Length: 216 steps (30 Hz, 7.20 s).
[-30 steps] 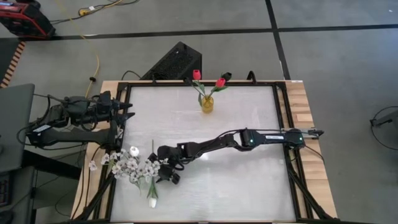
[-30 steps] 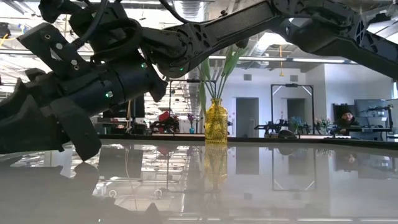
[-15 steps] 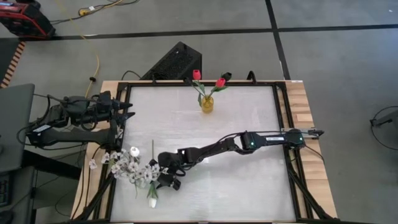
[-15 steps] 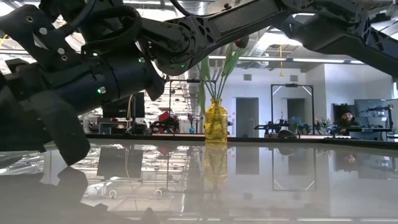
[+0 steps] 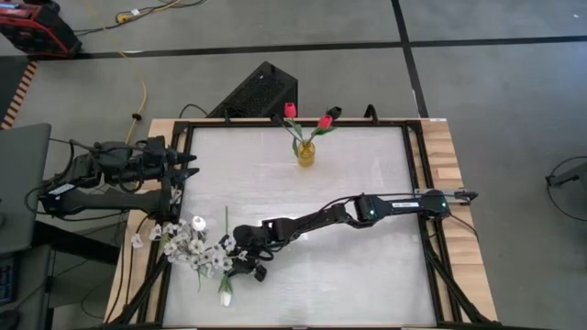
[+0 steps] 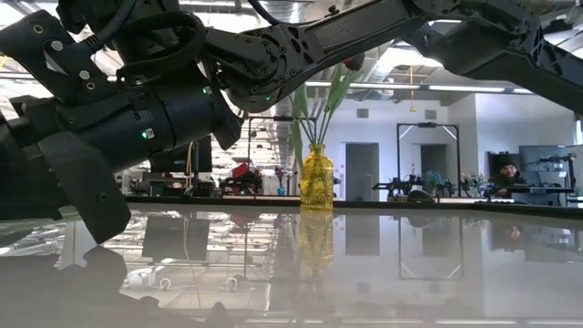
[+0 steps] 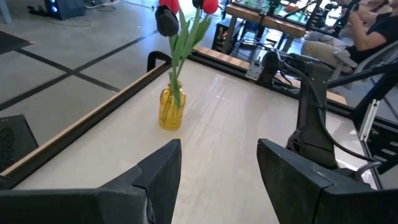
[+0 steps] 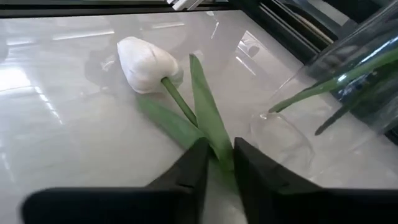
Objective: Sort flowers into vase by color
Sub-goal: Put the white flower into the transparent vase
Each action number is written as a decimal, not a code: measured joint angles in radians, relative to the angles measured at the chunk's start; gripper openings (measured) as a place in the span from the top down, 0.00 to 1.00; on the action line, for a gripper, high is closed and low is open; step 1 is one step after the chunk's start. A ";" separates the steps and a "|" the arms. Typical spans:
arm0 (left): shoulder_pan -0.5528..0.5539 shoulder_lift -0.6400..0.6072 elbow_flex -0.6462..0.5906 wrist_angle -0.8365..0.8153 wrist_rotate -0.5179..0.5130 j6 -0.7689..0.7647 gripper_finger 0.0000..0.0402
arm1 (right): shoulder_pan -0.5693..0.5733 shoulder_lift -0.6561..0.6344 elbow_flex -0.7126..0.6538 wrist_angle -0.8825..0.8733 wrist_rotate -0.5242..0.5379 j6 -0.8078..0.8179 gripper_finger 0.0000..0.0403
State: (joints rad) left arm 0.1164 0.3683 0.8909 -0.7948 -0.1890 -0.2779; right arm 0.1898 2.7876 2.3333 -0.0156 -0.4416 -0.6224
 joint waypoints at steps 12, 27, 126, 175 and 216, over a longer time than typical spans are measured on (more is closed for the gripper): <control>0.000 0.000 0.000 -0.001 0.024 0.056 0.51 | -0.015 -0.127 -0.001 -0.358 0.000 0.237 0.94; 0.000 0.000 0.000 -0.002 0.079 0.102 0.51 | 0.038 -0.265 -0.019 -0.892 0.001 0.401 0.96; 0.000 0.000 0.001 0.271 0.192 0.148 0.51 | 0.029 -0.603 -0.456 -0.743 0.034 0.156 0.96; 0.000 0.517 0.001 0.775 0.560 0.205 0.51 | -0.153 -0.966 -0.898 0.777 0.316 0.600 0.95; -0.188 0.349 0.056 0.906 0.706 0.069 1.00 | -0.160 -0.991 -0.892 0.566 0.204 0.675 0.33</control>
State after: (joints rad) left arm -0.0714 0.7178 0.9474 0.1115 0.5174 -0.2089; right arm 0.0299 1.7966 1.4414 0.5504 -0.2374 0.0525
